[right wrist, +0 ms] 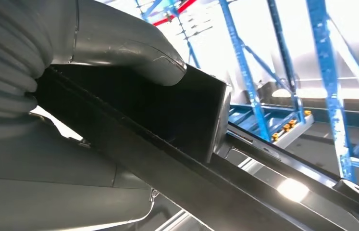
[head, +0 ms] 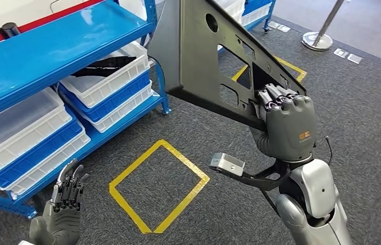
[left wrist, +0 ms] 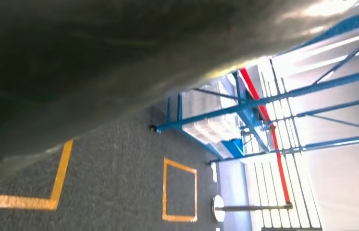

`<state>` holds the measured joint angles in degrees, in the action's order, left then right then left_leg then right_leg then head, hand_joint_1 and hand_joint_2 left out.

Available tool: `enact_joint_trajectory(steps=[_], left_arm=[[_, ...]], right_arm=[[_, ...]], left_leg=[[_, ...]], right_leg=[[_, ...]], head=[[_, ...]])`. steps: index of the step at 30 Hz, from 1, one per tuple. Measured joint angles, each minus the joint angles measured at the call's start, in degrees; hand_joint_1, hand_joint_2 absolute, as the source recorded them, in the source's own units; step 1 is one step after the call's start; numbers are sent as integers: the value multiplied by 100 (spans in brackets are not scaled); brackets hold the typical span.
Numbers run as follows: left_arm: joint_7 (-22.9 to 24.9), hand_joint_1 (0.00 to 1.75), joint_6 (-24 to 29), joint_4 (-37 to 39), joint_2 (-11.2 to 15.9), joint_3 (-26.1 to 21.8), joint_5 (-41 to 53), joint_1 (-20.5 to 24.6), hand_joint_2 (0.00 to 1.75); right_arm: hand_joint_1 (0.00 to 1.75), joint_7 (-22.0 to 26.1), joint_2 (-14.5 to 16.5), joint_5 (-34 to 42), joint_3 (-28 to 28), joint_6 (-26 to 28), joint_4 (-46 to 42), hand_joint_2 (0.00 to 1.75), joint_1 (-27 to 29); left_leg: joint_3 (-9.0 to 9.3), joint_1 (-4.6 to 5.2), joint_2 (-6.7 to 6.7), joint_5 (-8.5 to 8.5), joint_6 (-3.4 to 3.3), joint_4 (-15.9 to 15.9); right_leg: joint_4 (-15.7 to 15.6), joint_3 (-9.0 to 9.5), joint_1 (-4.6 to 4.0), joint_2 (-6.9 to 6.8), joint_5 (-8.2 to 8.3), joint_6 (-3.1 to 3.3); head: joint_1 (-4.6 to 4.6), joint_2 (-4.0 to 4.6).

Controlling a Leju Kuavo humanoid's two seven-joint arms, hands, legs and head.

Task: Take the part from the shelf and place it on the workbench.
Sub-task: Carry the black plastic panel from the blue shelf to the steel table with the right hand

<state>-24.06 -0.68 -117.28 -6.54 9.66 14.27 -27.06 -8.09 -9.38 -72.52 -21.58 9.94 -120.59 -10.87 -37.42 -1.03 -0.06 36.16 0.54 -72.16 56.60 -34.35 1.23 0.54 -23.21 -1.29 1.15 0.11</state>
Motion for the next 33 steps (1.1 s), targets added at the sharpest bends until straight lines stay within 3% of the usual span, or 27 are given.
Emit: enact_joint_trajectory(steps=[1, 2, 4, 6, 8, 10, 12, 14, 16, 17, 18, 20, 22, 23, 25, 26, 28, 29, 31, 32, 33], left_arm=[[1, 0, -1, 0, 1, -5, -1, -3, 0], [2, 0, -9, 0, -2, -17, -2, -8, 0], [3, 0, -49, 0, -21, -63, -10, -31, 0], [-3, 0, -124, 0, -67, -131, -14, -69, 0], [-21, 0, -196, 0, -122, -198, -9, -109, 0], [-37, 0, -247, -1, -177, -244, -3, -124, 0], [-44, 0, -284, -3, -235, -274, 4, -127, 0], [-46, 0, -303, -7, -282, -309, 7, -149, 0], [-46, 0, -310, -9, -311, -343, 7, -163, 0], [-46, 0, -313, -9, -324, -362, 7, -161, 0], [-46, 0, -318, -9, -340, -384, 7, -160, 0], [-45, 0, -354, -16, -382, -444, 1, -154, 0], [-40, 0, -416, -31, -429, -515, -20, -137, 0], [-37, 0, -443, -38, -449, -546, -30, -127, 0], [-33, 0, -470, -39, -472, -589, -37, -109, 0], [-32, 0, -479, -39, -478, -604, -37, -104, 0], [-31, 0, -493, -39, -483, -640, -37, -103, 0], [-30, 0, -503, -39, -485, -658, -37, -106, 0], [-27, 0, -537, -39, -487, -689, -37, -104, 0], [-21, 0, -562, -39, -487, -702, -37, -96, 0], [-9, 0, -585, -39, -487, -710, -37, -86, 0]], right_arm=[[175, -1, 1, -3, -2, -5, 0, 175, 0], [175, -4, 1, -10, -5, -8, 0, 175, 0], [175, -20, 2, -48, -10, 0, -2, 175, 8], [175, -42, 2, -96, -14, 25, -7, 175, 25], [175, -57, 0, -119, -13, 61, -15, 175, 60], [175, -66, -9, -120, 2, 96, -31, 175, 125], [175, -70, -25, -120, 27, 129, -50, 175, 183], [175, -70, -33, -120, 50, 154, -58, 175, 216], [175, -70, -34, -120, 74, 164, -58, 175, 259], [175, -70, -35, -121, 85, 168, -58, 175, 279], [175, -70, -34, -125, 93, 170, -58, 175, 290], [175, -74, -27, -151, 99, 173, -58, 175, 279], [175, -84, -9, -180, 105, 174, -58, 175, 246], [175, -90, -1, -188, 110, 176, -58, 175, 232], [175, -99, 6, -197, 121, 180, -58, 175, 221], [175, -100, 12, -201, 125, 182, -58, 175, 213], [175, -101, 26, -203, 126, 186, -56, 175, 198], [175, -101, 36, -203, 125, 190, -55, 175, 192], [175, -103, 45, -194, 131, 196, -48, 175, 198], [175, -104, 48, -184, 139, 201, -44, 175, 205], [175, -104, 48, -165, 150, 205, -40, 175, 213]], left_leg=[[-36, 1, 21, 62, -8, -194], [32, 0, 29, 9, -17, -173], [449, -15, 110, -301, -36, 440], [839, -31, 364, -472, -45, 1080], [910, -5, 476, -474, -54, 1247], [856, 22, 328, -546, -116, 1260], [784, 17, 170, -642, -217, 1285], [667, 23, -7, -732, -278, 1288], [539, 33, -199, -816, -286, 1285], [486, 35, -287, -852, -276, 1284], [443, 36, -370, -882, -263, 1284], [390, 42, -509, -930, -224, 1283], [371, 60, -622, -983, -159, 1288], [370, 62, -678, -1013, -119, 1298], [363, 40, -739, -1052, -32, 1314], [342, 22, -645, -993, 1, 1276], [221, 6, -286, -621, 27, 903], [122, 7, -114, -359, 23, 558], [-53, 13, 14, -9, 16, -103], [-41, 14, 27, 3, 14, -210], [72, 13, 30, -94, 11, -96]], right_leg=[[9, -45, -16, 71, 30, 15], [22, -89, -24, 145, 58, 15], [70, -171, -20, 303, 107, -16], [131, -262, -20, 440, 156, -79], [155, -337, -13, 562, 229, -174], [149, -397, -5, 627, 291, -265], [346, -550, -16, 402, 124, -271], [1048, -838, -10, 97, -312, -240], [1775, -1031, 14, 12, -601, -295], [1864, -977, 29, 1, -595, -355], [1717, -801, 42, -24, -517, -421], [915, -171, 48, -222, -365, -501], [221, 307, -10, -420, -343, -434], [75, 371, -49, -447, -355, -369], [5, 311, -71, -331, -295, -223], [-16, 283, -58, -274, -252, -150], [-47, 239, -20, -172, -151, -11], [-41, 185, -32, -116, -108, 32], [-17, 75, -59, 20, -33, 67], [2, 19, -69, 88, 0, 66], [28, -34, -71, 149, 25, 58]], head=[[2, 0], [1, 0], [3, 0], [1, 0], [-2, 0], [2, 0], [-31, 0], [-75, 0], [-85, 0], [-87, 0], [-88, 0], [-91, 0], [-83, 0], [-83, 0], [-85, 0], [-90, 0], [-72, 0], [-62, 0], [-50, 0], [-51, 0], [-50, 0]])
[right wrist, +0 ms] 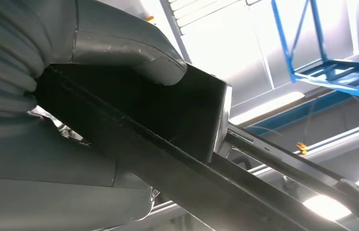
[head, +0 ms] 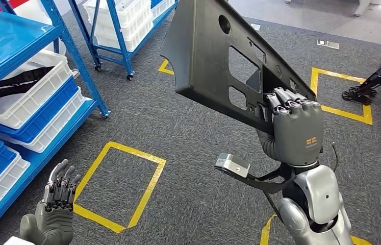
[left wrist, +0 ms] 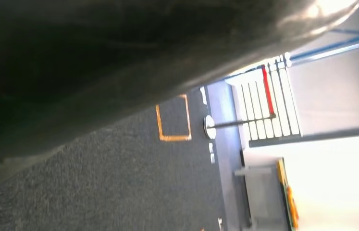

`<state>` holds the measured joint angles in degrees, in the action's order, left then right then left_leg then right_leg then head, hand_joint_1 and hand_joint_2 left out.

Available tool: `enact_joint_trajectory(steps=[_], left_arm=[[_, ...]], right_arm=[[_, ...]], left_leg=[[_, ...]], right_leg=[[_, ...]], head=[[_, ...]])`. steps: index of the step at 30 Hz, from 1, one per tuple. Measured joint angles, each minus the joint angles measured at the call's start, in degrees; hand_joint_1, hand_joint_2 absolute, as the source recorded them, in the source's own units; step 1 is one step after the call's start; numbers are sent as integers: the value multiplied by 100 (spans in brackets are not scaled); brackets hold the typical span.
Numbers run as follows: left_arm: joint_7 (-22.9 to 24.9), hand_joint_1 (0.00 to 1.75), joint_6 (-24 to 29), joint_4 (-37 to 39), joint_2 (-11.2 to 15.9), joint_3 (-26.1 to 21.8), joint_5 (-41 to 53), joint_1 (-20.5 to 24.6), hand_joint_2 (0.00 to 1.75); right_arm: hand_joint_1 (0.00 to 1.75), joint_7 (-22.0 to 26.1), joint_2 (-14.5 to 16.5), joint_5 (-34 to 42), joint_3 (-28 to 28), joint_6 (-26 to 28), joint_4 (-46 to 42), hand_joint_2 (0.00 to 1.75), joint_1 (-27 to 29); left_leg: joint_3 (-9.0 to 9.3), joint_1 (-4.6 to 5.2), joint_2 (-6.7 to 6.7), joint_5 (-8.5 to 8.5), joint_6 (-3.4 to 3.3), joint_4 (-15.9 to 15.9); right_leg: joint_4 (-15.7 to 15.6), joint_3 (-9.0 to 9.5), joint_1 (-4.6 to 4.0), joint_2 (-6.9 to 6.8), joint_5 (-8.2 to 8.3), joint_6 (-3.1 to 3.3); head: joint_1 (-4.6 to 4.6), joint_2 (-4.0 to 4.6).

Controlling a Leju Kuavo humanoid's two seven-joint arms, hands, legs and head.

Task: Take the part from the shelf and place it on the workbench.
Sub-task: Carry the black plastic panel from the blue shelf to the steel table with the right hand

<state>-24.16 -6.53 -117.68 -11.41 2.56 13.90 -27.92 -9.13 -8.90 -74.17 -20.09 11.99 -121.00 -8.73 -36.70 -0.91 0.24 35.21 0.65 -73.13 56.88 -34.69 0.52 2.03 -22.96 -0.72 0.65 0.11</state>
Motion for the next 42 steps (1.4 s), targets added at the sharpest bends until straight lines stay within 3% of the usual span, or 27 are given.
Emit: enact_joint_trajectory(steps=[3, 5, 7, 9, 12, 14, 15, 16, 18, 20, 22, 24, 26, 28, 29, 30, 31, 33, 34, 37, 39, 40, 42], left_arm=[[60, 0, -31, 1, 0, -8, -11, 46, 0], [90, 0, -31, 0, -1, -13, -22, 70, 0], [100, 0, -32, 0, -3, -20, -27, 88, 0], [102, 0, -33, 0, -11, -25, -30, 113, 0], [106, 0, -33, 0, -26, -31, -34, 117, 0], [113, 0, -32, 0, -26, -33, -47, 115, 0], [117, 0, -30, 0, -26, -33, -55, 116, 0], [119, 0, -22, 0, -26, -33, -62, 117, 0], [111, 0, 3, -4, -26, -30, -61, 121, 0], [91, 0, 34, -21, -25, -25, -49, 125, 0], [81, 0, 56, -36, -24, -21, -30, 126, 0], [81, 0, 66, -38, -23, -20, -14, 124, 0], [81, 0, 71, -39, -21, -21, -10, 123, 0], [83, 0, 73, -39, -17, -24, -8, 121, 0], [85, 0, 74, -39, -15, -25, -8, 122, 0], [87, 0, 76, -39, -14, -25, -10, 122, 0], [92, 0, 79, -39, -13, -26, -14, 123, 0], [101, 0, 84, -39, -9, -27, -26, 126, 0], [107, 0, 86, -40, -8, -26, -32, 126, 0], [115, 0, 89, -48, -6, -25, -57, 130, 0], [116, 0, 93, -53, -4, -21, -68, 138, 0], [117, 0, 94, -55, -4, -15, -68, 142, 0], [120, 0, 96, -56, -3, -4, -68, 148, 0]], right_arm=[[175, 0, 1, 63, 50, 14, 8, 175, 12], [175, -1, 1, 78, 97, 25, 16, 175, 18], [175, -1, -1, 81, 130, 29, 24, 175, 31], [175, -1, -3, 82, 148, 35, 26, 175, 32], [175, -1, -3, 82, 166, 44, 36, 175, 30], [175, -1, -2, 82, 182, 46, 53, 175, 38], [175, -1, -2, 82, 192, 49, 62, 175, 40], [175, -1, -1, 84, 201, 53, 71, 175, 40], [175, 3, 4, 97, 218, 75, 81, 175, 36], [175, 9, 10, 120, 231, 108, 89, 175, 36], [175, 13, 12, 138, 236, 126, 98, 175, 38], [175, 15, 21, 146, 236, 131, 102, 175, 35], [175, 17, 33, 148, 236, 134, 106, 175, 34], [175, 17, 45, 152, 235, 135, 116, 175, 36], [175, 17, 50, 156, 234, 136, 124, 175, 38], [175, 18, 52, 163, 234, 136, 129, 175, 39], [175, 19, 54, 174, 234, 135, 133, 175, 39], [175, 26, 55, 192, 236, 134, 137, 175, 33], [175, 32, 56, 198, 237, 134, 140, 175, 25], [175, 50, 57, 256, 240, 133, 155, 175, 11], [175, 66, 57, 358, 251, 127, 155, 175, 15], [175, 78, 56, 411, 262, 124, 154, 175, 13], [175, 103, 52, 494, 284, 108, 157, 175, 12]], left_leg=[[620, -4, 75, -389, -12, 1006], [751, 27, 131, -428, -45, 1292], [709, 52, 108, -496, -117, 1319], [645, 41, 53, -598, -220, 1361], [456, 31, -39, -742, -297, 1381], [329, 31, -101, -822, -276, 1380], [279, 29, -127, -856, -259, 1379], [243, 25, -149, -886, -238, 1379], [204, 25, -174, -932, -183, 1379], [187, 35, -189, -982, -110, 1386], [180, 26, -199, -1036, -26, 1412], [131, -4, -169, -961, 33, 1338], [-78, -13, -94, -604, 51, 839], [-396, -2, -36, -220, 50, 58], [-492, 5, -24, -160, 42, -193], [-493, 15, -18, -222, 22, -236], [-388, 29, -13, -394, -13, -49], [-25, 73, 15, -801, -124, 655], [131, 95, 19, -928, -172, 970], [279, 156, 0, -987, -221, 1325], [358, 126, -7, -1002, -242, 1530], [399, 95, -14, -1023, -260, 1637], [429, 58, -36, -1055, -285, 1739]], right_leg=[[120, -137, 6, 126, 42, -45], [168, -209, 9, 175, 91, -120], [167, -252, 20, 199, 148, -215], [310, -370, 20, 93, 32, -234], [1278, -776, 40, -112, -527, -190], [1800, -900, 70, -136, -688, -258], [1760, -801, 89, -142, -643, -318], [1477, -571, 111, -158, -545, -381], [610, 31, 125, -217, -422, -444], [124, 336, 79, -237, -409, -394], [78, 324, 30, -213, -383, -295], [46, 304, 45, -205, -336, -189], [28, 282, 54, -201, -292, -92], [31, 248, 14, -194, -272, -39], [34, 239, -6, -189, -266, -30], [36, 240, -25, -179, -266, -26], [39, 250, -43, -166, -270, -20], [46, 268, -76, -140, -287, -2], [50, 266, -87, -131, -294, 6], [50, 233, -70, -119, -276, -23], [91, 164, -66, -122, -314, -63], [217, 78, -68, -125, -379, -86], [794, -244, -27, -133, -588, -133]], head=[[2, 0], [0, 0], [-2, 0], [-17, 0], [-58, 0], [-62, 0], [-65, 0], [-65, 0], [-65, 0], [-67, 0], [-65, 0], [-56, 0], [-45, 0], [-37, 0], [-35, 0], [-34, 0], [-34, 0], [-38, 0], [-43, 0], [-23, 0], [1, 0], [0, 0], [-26, 0]])
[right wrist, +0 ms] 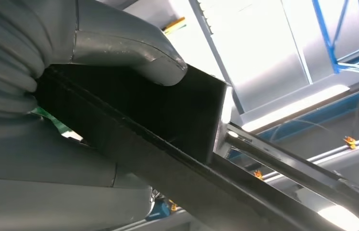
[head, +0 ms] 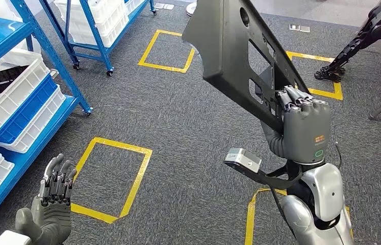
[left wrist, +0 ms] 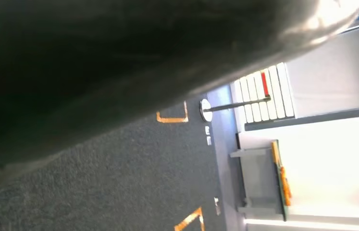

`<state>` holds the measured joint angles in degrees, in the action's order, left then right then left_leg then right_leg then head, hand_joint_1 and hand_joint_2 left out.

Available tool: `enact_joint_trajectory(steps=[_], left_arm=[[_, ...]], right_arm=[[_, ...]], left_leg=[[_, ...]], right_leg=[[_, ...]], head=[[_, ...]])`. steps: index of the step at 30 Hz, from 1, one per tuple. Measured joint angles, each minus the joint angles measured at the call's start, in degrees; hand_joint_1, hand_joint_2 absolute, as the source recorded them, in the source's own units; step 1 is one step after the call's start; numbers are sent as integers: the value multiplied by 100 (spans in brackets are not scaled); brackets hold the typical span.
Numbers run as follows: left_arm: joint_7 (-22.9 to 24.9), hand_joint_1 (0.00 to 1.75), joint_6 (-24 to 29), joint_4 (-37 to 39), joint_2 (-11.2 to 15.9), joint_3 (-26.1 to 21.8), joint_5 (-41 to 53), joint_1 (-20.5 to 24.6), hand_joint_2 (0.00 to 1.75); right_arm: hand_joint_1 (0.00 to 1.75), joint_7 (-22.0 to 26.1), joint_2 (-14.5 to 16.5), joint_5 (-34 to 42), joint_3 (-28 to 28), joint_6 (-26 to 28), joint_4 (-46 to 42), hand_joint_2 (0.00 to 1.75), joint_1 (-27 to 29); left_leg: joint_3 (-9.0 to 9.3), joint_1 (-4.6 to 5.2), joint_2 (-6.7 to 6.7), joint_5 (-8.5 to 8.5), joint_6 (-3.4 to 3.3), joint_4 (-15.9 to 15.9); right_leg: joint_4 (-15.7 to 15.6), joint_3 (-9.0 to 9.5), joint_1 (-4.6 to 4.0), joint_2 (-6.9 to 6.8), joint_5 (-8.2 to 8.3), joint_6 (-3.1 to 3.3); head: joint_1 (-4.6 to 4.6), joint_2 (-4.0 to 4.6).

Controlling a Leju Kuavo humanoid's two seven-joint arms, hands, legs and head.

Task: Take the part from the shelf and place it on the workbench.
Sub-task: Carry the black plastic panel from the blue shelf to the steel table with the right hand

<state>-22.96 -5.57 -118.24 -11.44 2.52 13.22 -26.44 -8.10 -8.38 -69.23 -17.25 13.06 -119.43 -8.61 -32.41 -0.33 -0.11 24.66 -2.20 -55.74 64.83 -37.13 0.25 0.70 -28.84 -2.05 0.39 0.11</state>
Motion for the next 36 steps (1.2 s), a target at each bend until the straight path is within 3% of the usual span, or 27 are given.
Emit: enact_joint_trajectory(steps=[2, 3, 4, 6, 7, 8, 10, 12, 14, 16, 17, 18, 19, 21, 22, 24, 26, 28, 30, 32, 33, 34, 35, 36], left_arm=[[4, 0, 0, 2, 1, 5, 1, 6, 0], [7, 0, 0, 3, 1, 8, 1, 9, 0], [9, 0, 0, 3, 1, 13, 1, 12, 0], [14, 0, 3, 3, 1, 21, 1, 16, 0], [16, 0, 9, 3, 1, 22, 1, 19, 0], [18, 0, 15, 2, 1, 22, 1, 20, 0], [20, 0, 26, 4, 6, 24, 1, 17, 0], [23, 0, 30, 9, 19, 24, 2, 17, 0], [25, 0, 32, 13, 28, 24, 3, 24, 0], [25, 0, 34, 13, 32, 25, 3, 27, 0], [25, 0, 35, 14, 34, 24, 3, 28, 0], [25, 0, 37, 14, 36, 23, 3, 27, 0], [25, 0, 38, 15, 37, 23, 3, 27, 0], [25, 0, 40, 13, 39, 24, 3, 28, 0], [25, 0, 41, 12, 40, 24, 3, 29, 0], [25, 0, 43, 10, 40, 24, 3, 33, 0], [25, 0, 44, 9, 40, 30, 3, 41, 0], [25, 0, 45, 9, 39, 52, 3, 51, 0], [26, 0, 51, 10, 39, 73, 3, 56, 0], [27, 0, 57, 11, 40, 78, 3, 57, 0], [29, 0, 59, 14, 40, 78, 3, 57, 0], [31, 0, 59, 15, 40, 78, 2, 59, 0], [32, 0, 60, 17, 40, 79, 2, 61, 0], [34, 0, 61, 19, 40, 80, 1, 62, 0]], right_arm=[[175, 16, -8, 45, 12, -15, 14, 175, 18], [175, 20, -10, 59, 16, -16, 22, 175, 32], [175, 21, -13, 67, 24, -17, 28, 175, 41], [175, 26, -16, 73, 39, -17, 36, 175, 46], [175, 32, -16, 76, 44, -17, 40, 175, 41], [175, 39, -14, 77, 46, -19, 44, 175, 40], [175, 50, -14, 78, 46, -21, 50, 175, 46], [175, 51, -16, 78, 49, -23, 51, 175, 58], [175, 51, -17, 78, 50, -23, 50, 175, 56], [175, 51, -17, 79, 49, -23, 51, 175, 60], [175, 51, -16, 79, 48, -23, 52, 175, 66], [175, 51, -16, 80, 46, -23, 54, 175, 71], [175, 51, -17, 80, 46, -23, 54, 175, 73], [175, 51, -16, 80, 46, -23, 55, 175, 70], [175, 51, -16, 80, 46, -23, 55, 175, 67], [175, 51, -15, 79, 46, -23, 57, 175, 65], [175, 51, -16, 78, 51, -23, 57, 175, 68], [175, 54, -22, 78, 66, -23, 56, 175, 60], [175, 58, -26, 78, 81, -23, 57, 175, 35], [175, 60, -26, 78, 85, -25, 64, 175, 30], [175, 60, -26, 78, 86, -26, 70, 175, 38], [175, 60, -27, 78, 87, -28, 75, 175, 43], [175, 60, -28, 78, 88, -31, 79, 175, 43], [175, 60, -30, 78, 90, -35, 80, 175, 41]], left_leg=[[-3, -30, -35, 1, 5, 5], [5, -53, -52, 14, 25, 1], [20, -83, -67, 32, 57, -6], [53, -144, -94, 103, 172, -56], [51, -157, -106, 150, 247, -108], [43, -159, -117, 186, 310, -153], [25, -159, -146, 207, 390, -193], [24, -197, -161, 251, 417, -217], [-136, -205, -116, 519, 394, -603], [-533, -150, -50, 918, 320, -1440], [-728, -114, -24, 1046, 274, -1816], [-840, -72, -1, 1061, 212, -2007], [-832, -23, 21, 955, 140, -1958], [-527, 88, 131, 516, -20, -1296], [-348, 131, 218, 328, -92, -921], [-142, 184, 335, 166, -159, -466], [-107, 197, 287, 161, -150, -344], [-59, 161, 200, 105, -138, -221], [-25, 119, 107, 59, -137, -139], [-36, 110, 16, 53, -144, -133], [-40, 106, -30, 55, -141, -134], [-42, 98, -70, 59, -133, -135], [-40, 84, -105, 66, -117, -139], [-37, 64, -135, 79, -89, -150]], right_leg=[[662, -384, 94, -5, -129, -83], [772, -481, 152, -12, -88, -159], [659, -471, 212, -29, 34, -260], [-59, -180, 333, -142, 386, -496], [-396, -21, 353, -181, 502, -548], [-611, 80, 357, -205, 560, -537], [-679, 103, 313, -151, 550, -403], [-651, 79, 288, -101, 552, -287], [-646, 87, 250, -48, 553, -197], [-645, 92, 181, 2, 548, -126], [-645, 94, 139, 34, 546, -92], [-644, 99, 99, 72, 541, -66], [-644, 110, 65, 116, 537, -50], [-644, 145, 25, 204, 527, -33], [-641, 155, 2, 242, 525, -28], [-637, 133, 0, 305, 534, -24], [-650, 94, 8, 369, 565, -56], [-549, 14, -8, 307, 505, -82], [-49, -232, -12, 133, 250, -77], [712, -580, 26, 29, -45, -104], [951, -684, 56, 5, -116, -143], [978, -683, 87, -11, -103, -206], [759, -560, 116, -32, -4, -287], [336, -327, 147, -75, 156, -379]], head=[[-7, 0], [-6, 0], [-7, 0], [-15, 0], [-29, 0], [-29, 0], [-7, 0], [41, 0], [77, 0], [112, 0], [124, 0], [131, 0], [131, 0], [131, 0], [128, 0], [127, 0], [128, 0], [118, 0], [95, 0], [85, 0], [87, 0], [88, 0], [88, 0], [88, 0]])
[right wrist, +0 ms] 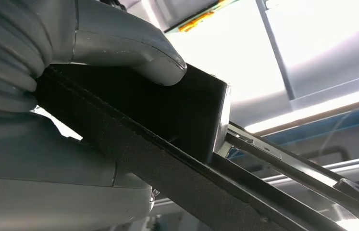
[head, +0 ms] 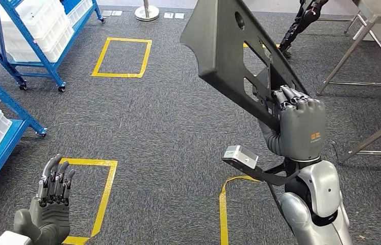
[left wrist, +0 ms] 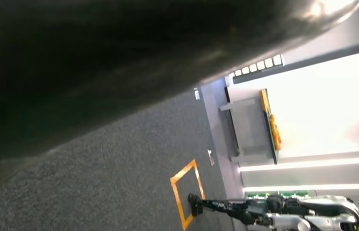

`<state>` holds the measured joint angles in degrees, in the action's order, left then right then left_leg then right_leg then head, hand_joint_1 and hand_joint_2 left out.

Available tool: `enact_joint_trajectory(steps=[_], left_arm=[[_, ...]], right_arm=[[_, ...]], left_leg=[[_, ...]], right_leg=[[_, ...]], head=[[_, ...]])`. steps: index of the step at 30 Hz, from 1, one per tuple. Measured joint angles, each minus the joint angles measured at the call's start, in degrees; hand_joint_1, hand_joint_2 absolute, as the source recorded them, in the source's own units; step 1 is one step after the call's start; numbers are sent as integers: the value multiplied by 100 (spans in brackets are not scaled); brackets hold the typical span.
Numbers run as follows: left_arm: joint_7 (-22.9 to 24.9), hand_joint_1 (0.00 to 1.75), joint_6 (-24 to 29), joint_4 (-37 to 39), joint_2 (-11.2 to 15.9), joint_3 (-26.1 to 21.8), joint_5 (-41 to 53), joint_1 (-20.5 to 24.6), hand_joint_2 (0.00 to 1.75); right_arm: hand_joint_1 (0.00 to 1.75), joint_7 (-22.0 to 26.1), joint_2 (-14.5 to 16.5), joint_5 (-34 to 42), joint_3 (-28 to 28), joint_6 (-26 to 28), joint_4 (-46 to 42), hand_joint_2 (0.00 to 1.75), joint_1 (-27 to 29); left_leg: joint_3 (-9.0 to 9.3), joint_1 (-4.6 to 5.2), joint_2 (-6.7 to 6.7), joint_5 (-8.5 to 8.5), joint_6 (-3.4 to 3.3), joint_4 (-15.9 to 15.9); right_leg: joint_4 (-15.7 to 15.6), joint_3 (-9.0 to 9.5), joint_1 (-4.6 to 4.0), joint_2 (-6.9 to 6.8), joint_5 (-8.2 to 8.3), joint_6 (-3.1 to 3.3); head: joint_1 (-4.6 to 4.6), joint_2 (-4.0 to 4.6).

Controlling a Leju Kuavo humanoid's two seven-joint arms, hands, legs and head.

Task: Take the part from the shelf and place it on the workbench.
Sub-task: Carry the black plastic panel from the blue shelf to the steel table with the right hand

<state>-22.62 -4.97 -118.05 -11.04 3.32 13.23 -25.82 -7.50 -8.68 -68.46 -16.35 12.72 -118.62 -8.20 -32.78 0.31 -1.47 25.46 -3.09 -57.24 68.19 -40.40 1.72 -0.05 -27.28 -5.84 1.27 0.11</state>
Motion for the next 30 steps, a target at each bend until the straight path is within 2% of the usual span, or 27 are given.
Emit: enact_joint_trajectory(steps=[1, 2, 3, 5, 7, 9, 11, 12, 13, 14, 16, 17, 18, 19, 21, 23, 24, 26, 27, 28, 29, 30], left_arm=[[3, 0, 5, 1, 1, 1, -1, 3, 0], [8, 0, 11, 0, 1, 2, -1, 6, 0], [12, 0, 17, 0, 2, 3, -3, 6, 0], [18, 0, 29, 3, 8, 4, -10, 7, 0], [19, 0, 39, 7, 16, 4, -18, 9, 0], [19, 0, 45, 8, 28, 4, -27, 8, 0], [17, 0, 55, 20, 38, 3, -47, 4, 0], [17, 0, 65, 32, 40, 2, -60, 1, 0], [15, 0, 74, 44, 42, 1, -71, -2, 0], [9, 0, 83, 54, 43, -1, -84, -6, 0], [-26, 0, 91, 63, 44, 0, -107, -14, 0], [-51, 0, 92, 71, 43, 0, -115, -19, 0], [-79, 0, 93, 79, 42, 0, -118, -29, 0], [-104, 0, 93, 89, 40, -1, -119, -42, 0], [-139, 0, 91, 101, 37, -1, -119, -68, 0], [-173, 0, 72, 107, 28, -1, -119, -83, 0], [-198, 0, 51, 113, 16, -3, -115, -95, 0], [-273, 0, -18, 145, -19, -18, -88, -137, 0], [-312, 0, -53, 168, -41, -28, -67, -162, 0], [-350, 0, -91, 194, -62, -39, -45, -185, 0], [-375, 0, -120, 215, -83, -49, -29, -203, 0], [-393, 0, -142, 235, -100, -60, -17, -215, 0]], right_arm=[[175, 0, -1, 1, 2, -3, 2, 175, -2], [175, 0, -1, 1, 3, -6, 4, 175, -4], [175, 0, -1, 1, 4, -7, 6, 175, -8], [175, 0, -9, 0, 8, -11, 9, 175, -11], [175, 0, -19, -1, 14, -14, 10, 175, -14], [175, 0, -22, -7, 17, -10, 9, 175, -17], [175, 0, -24, -26, 19, -9, 9, 175, -9], [175, 0, -24, -42, 20, -8, 9, 175, 1], [175, 0, -24, -62, 20, -6, 9, 175, 12], [175, 0, -24, -84, 20, -2, 9, 175, 24], [175, -1, -24, -132, 20, 13, 5, 175, 51], [175, -2, -24, -159, 20, 30, 1, 175, 64], [175, -3, -23, -184, 19, 48, -4, 175, 86], [175, -6, -23, -206, 19, 65, -11, 175, 116], [175, -10, -24, -233, 20, 85, -35, 175, 188], [175, -11, -24, -275, 27, 118, -70, 175, 255], [175, -11, -23, -307, 31, 151, -89, 175, 286], [175, -8, -21, -384, 34, 251, -121, 175, 390], [175, -6, -20, -418, 35, 298, -133, 175, 464], [175, -3, -20, -447, 38, 338, -146, 175, 543], [175, -1, -20, -466, 42, 366, -158, 175, 611], [175, 1, -20, -480, 46, 386, -175, 175, 666]], left_leg=[[-1, -3, -24, 18, 41, -16], [-7, -2, -42, 36, 83, -44], [-15, 4, -54, 47, 120, -65], [-25, 12, -72, 41, 177, -80], [-43, -6, -60, 98, 234, -125], [-212, -25, 28, 385, 272, -540], [-561, -29, 101, 768, 275, -1328], [-713, -27, 112, 866, 262, -1643], [-784, -25, 122, 857, 238, -1776], [-744, -17, 140, 732, 202, -1673], [-398, 9, 258, 303, 113, -941], [-225, 21, 349, 139, 79, -585], [-108, 35, 418, 50, 58, -341], [-61, 48, 459, 35, 49, -231], [-45, 59, 403, 36, 45, -147], [-22, 37, 323, 4, 28, -47], [-12, 21, 280, -15, 18, -11], [-15, 16, 197, -27, 7, 2], [-18, 15, 152, -27, 7, 2], [-20, 13, 111, -26, 8, 1], [-21, 10, 75, -24, 11, 1], [-19, 5, 39, -21, 16, 1]], right_leg=[[-433, 243, 11, -59, 130, -69], [-789, 440, 17, -87, 236, -84], [-997, 558, 11, -102, 288, -55], [-1046, 577, -15, -48, 300, 94], [-1044, 568, -13, -12, 311, 213], [-1054, 572, -6, 26, 322, 308], [-1051, 569, -38, 70, 322, 362], [-1050, 570, -61, 101, 322, 371], [-1049, 573, -83, 138, 320, 377], [-1048, 581, -102, 182, 318, 378], [-1050, 611, -115, 269, 312, 386], [-1047, 616, -127, 304, 311, 387], [-1045, 609, -122, 338, 313, 385], [-1045, 588, -112, 367, 320, 374], [-1046, 536, -94, 424, 342, 333], [-917, 424, -103, 337, 268, 312], [-692, 306, -108, 255, 155, 313], [63, -45, -99, 118, -163, 311], [427, -209, -89, 94, -284, 290], [611, -287, -79, 79, -329, 250], [571, -256, -68, 65, -293, 197], [268, -88, -56, 39, -176, 132]], head=[[-3, 0], [-4, 0], [-3, 0], [11, 0], [25, 0], [33, 0], [37, 0], [35, 0], [34, 0], [33, 0], [32, 0], [26, 0], [30, 0], [40, 0], [62, 0], [58, 0], [49, 0], [36, 0], [34, 0], [36, 0], [33, 0], [34, 0]])
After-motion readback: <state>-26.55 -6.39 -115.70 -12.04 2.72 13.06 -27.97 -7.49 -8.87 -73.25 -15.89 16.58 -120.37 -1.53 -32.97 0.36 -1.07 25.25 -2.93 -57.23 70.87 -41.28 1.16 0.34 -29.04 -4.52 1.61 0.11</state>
